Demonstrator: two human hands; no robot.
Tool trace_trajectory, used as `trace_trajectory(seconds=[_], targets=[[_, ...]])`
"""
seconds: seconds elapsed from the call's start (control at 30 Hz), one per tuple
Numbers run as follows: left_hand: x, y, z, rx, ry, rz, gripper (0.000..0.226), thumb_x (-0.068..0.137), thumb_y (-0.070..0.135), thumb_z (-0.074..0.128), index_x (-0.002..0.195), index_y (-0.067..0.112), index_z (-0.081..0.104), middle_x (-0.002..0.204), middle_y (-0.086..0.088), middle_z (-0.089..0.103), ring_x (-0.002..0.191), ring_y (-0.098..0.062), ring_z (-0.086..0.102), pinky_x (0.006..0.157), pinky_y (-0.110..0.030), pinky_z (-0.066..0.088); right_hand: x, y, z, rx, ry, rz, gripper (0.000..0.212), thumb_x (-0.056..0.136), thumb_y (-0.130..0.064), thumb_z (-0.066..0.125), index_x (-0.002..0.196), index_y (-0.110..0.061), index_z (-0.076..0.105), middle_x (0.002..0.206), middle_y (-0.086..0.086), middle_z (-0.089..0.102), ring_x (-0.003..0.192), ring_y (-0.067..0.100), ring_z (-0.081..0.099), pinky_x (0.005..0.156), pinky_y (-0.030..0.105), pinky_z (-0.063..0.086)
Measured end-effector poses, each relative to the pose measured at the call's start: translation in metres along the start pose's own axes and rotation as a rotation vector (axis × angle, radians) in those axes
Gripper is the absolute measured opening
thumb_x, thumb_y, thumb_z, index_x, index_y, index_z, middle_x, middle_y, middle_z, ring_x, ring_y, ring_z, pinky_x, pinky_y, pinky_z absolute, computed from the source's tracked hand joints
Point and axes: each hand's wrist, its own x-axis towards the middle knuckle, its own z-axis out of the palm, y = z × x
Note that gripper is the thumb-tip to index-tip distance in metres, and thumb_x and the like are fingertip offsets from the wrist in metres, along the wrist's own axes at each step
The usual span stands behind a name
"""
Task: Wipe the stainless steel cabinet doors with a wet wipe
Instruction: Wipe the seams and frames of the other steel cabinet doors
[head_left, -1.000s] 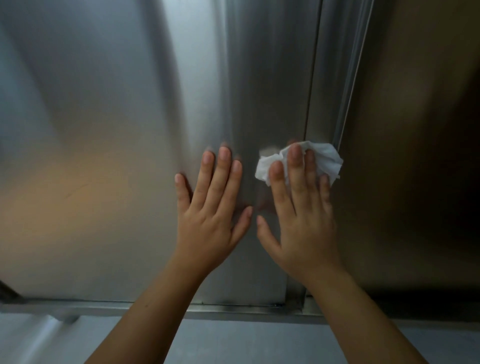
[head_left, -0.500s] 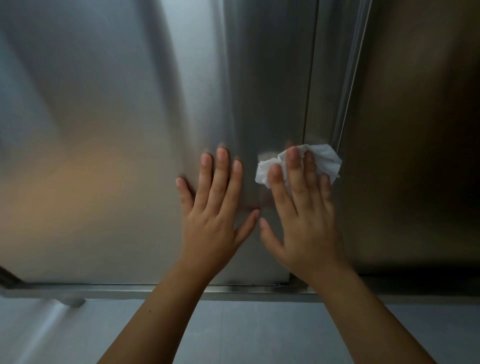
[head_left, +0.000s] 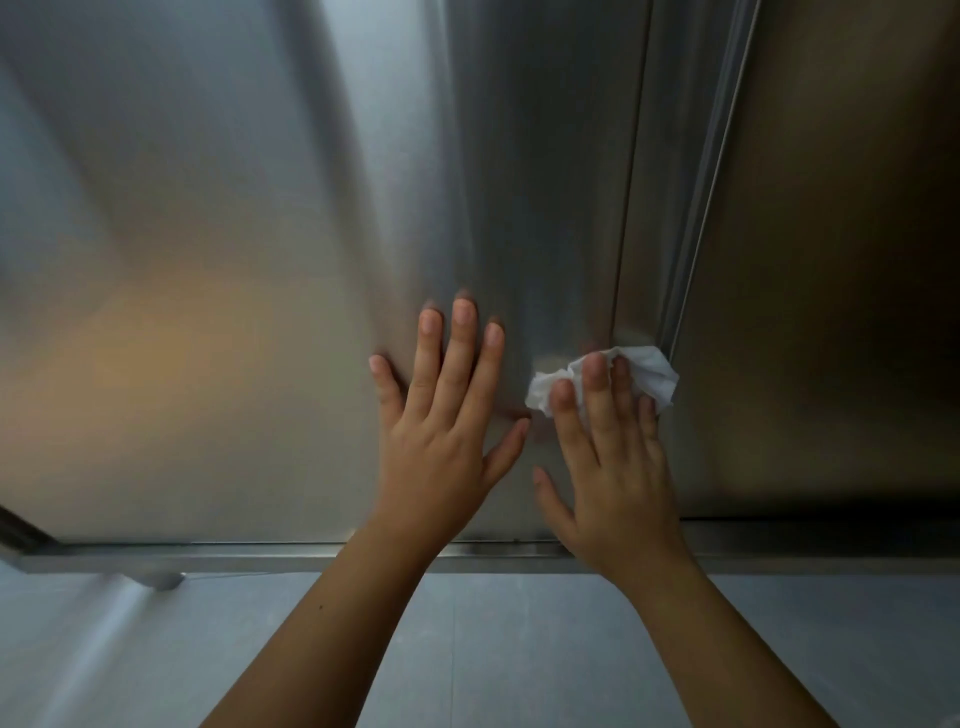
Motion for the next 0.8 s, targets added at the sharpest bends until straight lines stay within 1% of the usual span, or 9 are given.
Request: trace_trajectory(seconds=[0.23, 0.33, 0.4, 0.47, 0.53, 0.6, 0.67, 0.73, 0.8], targets=[[-0.016, 0.0, 0.008, -0.006, -0.031, 0.024, 0.085, 0.091, 0.05, 0.045, 0.152, 0.019, -0.006, 0.157, 0.001, -0.019, 0.145, -0.019, -0.012, 0.113, -0.052, -0.003, 0.015, -0.004, -0.01, 0.018, -0.011, 0.028, 0.068, 0.099, -0.046, 0.022, 0.15, -0.016, -0.009, 0.156, 0.002, -0.02, 0.145, 0.027, -0.005, 0.117, 0.045, 0.006], [-0.015, 0.002, 0.007, -0.008, -0.038, 0.019, 0.083, 0.092, 0.051, 0.042, 0.152, 0.019, -0.007, 0.157, 0.002, -0.019, 0.145, -0.019, -0.012, 0.113, -0.052, -0.004, 0.009, 0.0, -0.003, 0.018, 0.011, 0.017, 0.07, 0.098, -0.041, 0.03, 0.15, -0.016, -0.009, 0.156, 0.001, -0.02, 0.145, 0.025, -0.007, 0.117, 0.044, 0.006], [-0.014, 0.001, 0.007, -0.002, -0.047, 0.019, 0.084, 0.092, 0.051, 0.042, 0.152, 0.019, -0.007, 0.157, 0.001, -0.02, 0.145, -0.019, -0.012, 0.113, -0.052, -0.004, -0.006, -0.002, 0.005, 0.033, 0.008, 0.033, 0.077, 0.093, -0.038, 0.039, 0.15, -0.015, -0.008, 0.157, 0.003, -0.018, 0.145, 0.026, -0.006, 0.116, 0.045, 0.009], [-0.015, 0.002, 0.006, 0.0, -0.056, 0.019, 0.086, 0.091, 0.051, 0.044, 0.152, 0.018, -0.007, 0.156, 0.001, -0.021, 0.145, -0.02, -0.013, 0.113, -0.052, -0.005, -0.028, -0.005, 0.015, 0.067, -0.012, 0.047, 0.081, 0.09, -0.035, 0.043, 0.151, -0.015, -0.006, 0.158, 0.004, -0.014, 0.146, 0.026, -0.003, 0.115, 0.046, 0.012], [-0.014, 0.003, 0.005, -0.006, -0.067, 0.01, 0.088, 0.09, 0.051, 0.045, 0.151, 0.019, -0.008, 0.156, 0.001, -0.021, 0.144, -0.02, -0.013, 0.113, -0.052, -0.005, -0.05, -0.006, 0.024, 0.092, -0.045, 0.057, 0.077, 0.091, -0.033, 0.042, 0.151, -0.015, -0.004, 0.159, 0.004, -0.011, 0.146, 0.026, 0.0, 0.115, 0.045, 0.013], [-0.013, 0.004, 0.003, -0.021, -0.082, -0.006, 0.089, 0.088, 0.051, 0.046, 0.151, 0.02, -0.009, 0.156, 0.002, -0.022, 0.144, -0.019, -0.014, 0.113, -0.052, -0.005, -0.064, -0.007, 0.03, 0.093, -0.074, 0.066, 0.066, 0.098, -0.036, 0.03, 0.152, -0.015, -0.003, 0.159, 0.004, -0.009, 0.146, 0.026, 0.0, 0.115, 0.044, 0.012], [-0.014, 0.005, 0.002, -0.031, -0.089, -0.009, 0.091, 0.087, 0.05, 0.047, 0.151, 0.02, -0.01, 0.156, 0.002, -0.022, 0.144, -0.019, -0.014, 0.113, -0.052, -0.006, -0.069, -0.006, 0.031, 0.093, -0.096, 0.08, 0.062, 0.1, -0.04, 0.021, 0.152, -0.015, -0.003, 0.159, 0.005, -0.009, 0.146, 0.025, -0.001, 0.116, 0.043, 0.01], [-0.013, 0.006, 0.002, -0.044, -0.098, -0.012, 0.093, 0.086, 0.05, 0.048, 0.151, 0.02, -0.01, 0.156, 0.003, -0.023, 0.144, -0.019, -0.015, 0.113, -0.052, -0.007, -0.063, -0.006, 0.028, 0.098, -0.094, 0.071, 0.062, 0.1, -0.041, 0.021, 0.151, -0.015, -0.003, 0.159, 0.004, -0.01, 0.146, 0.025, -0.002, 0.117, 0.042, 0.007], [-0.012, 0.006, 0.001, -0.046, -0.102, -0.02, 0.095, 0.085, 0.051, 0.051, 0.151, 0.02, -0.011, 0.155, 0.003, -0.023, 0.144, -0.019, -0.016, 0.113, -0.052, -0.007, -0.048, -0.007, 0.021, 0.093, -0.061, 0.064, 0.066, 0.098, -0.039, 0.029, 0.151, -0.015, -0.003, 0.158, 0.003, -0.012, 0.146, 0.025, -0.003, 0.117, 0.042, 0.005]])
